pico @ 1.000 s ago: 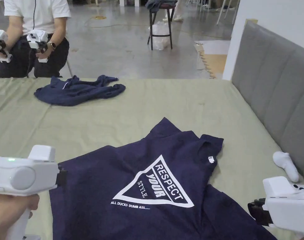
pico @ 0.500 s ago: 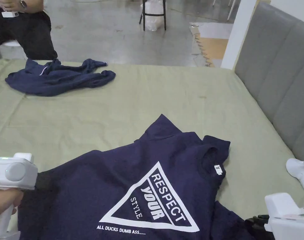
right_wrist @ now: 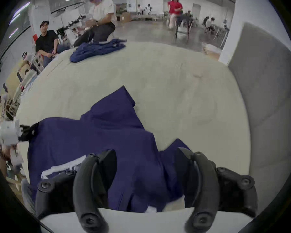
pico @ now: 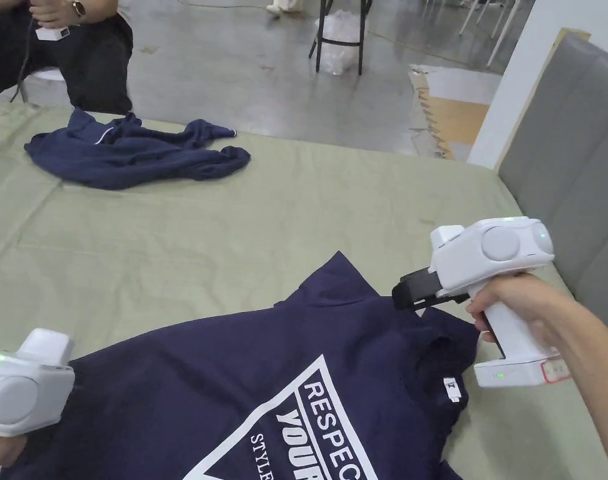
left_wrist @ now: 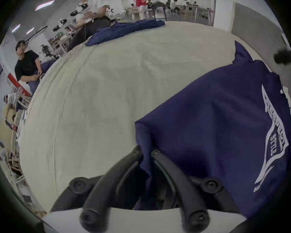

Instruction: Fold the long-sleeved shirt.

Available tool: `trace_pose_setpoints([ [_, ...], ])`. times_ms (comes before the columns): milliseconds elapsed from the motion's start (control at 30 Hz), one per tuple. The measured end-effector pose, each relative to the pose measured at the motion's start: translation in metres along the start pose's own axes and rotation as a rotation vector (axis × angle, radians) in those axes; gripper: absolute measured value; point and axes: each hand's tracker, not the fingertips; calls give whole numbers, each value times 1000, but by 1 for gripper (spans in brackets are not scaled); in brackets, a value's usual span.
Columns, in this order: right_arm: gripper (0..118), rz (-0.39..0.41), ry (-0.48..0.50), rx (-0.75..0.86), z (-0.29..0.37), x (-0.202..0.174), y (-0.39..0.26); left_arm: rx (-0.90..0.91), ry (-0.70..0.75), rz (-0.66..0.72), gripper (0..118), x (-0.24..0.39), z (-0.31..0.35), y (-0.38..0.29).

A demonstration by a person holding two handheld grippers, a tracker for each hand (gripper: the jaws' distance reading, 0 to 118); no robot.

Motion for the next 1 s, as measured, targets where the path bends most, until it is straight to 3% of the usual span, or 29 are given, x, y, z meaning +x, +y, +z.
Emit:
trace_pose_setpoints([
  [100,72,7,-15,-66,-38,1,11,10,26,-10,10,8,-1,-1],
  [133,65,20,-18,-102,-46,-3,12,10,30,-14,10,8,-2,-2],
  [267,8,95,-23,-112,-50,-17,5,3,7,11,10,2,1,1],
  [367,6,86,-28,-22,-28,-18,1,-7,-7,28,10,-3,6,5],
  [500,5,74,12,63,33,-19,-1,53,77,-87,10,0,32,14],
  [600,5,85,11,150,99,-22,0,153,44,-19,10,-13,82,38],
  [767,5,131,-100,320,231,-30,16,371,67,24,10,-43,183,105],
  [1000,5,74,-228,610,413,-19,80,679,196,11,9,-59,329,240],
])
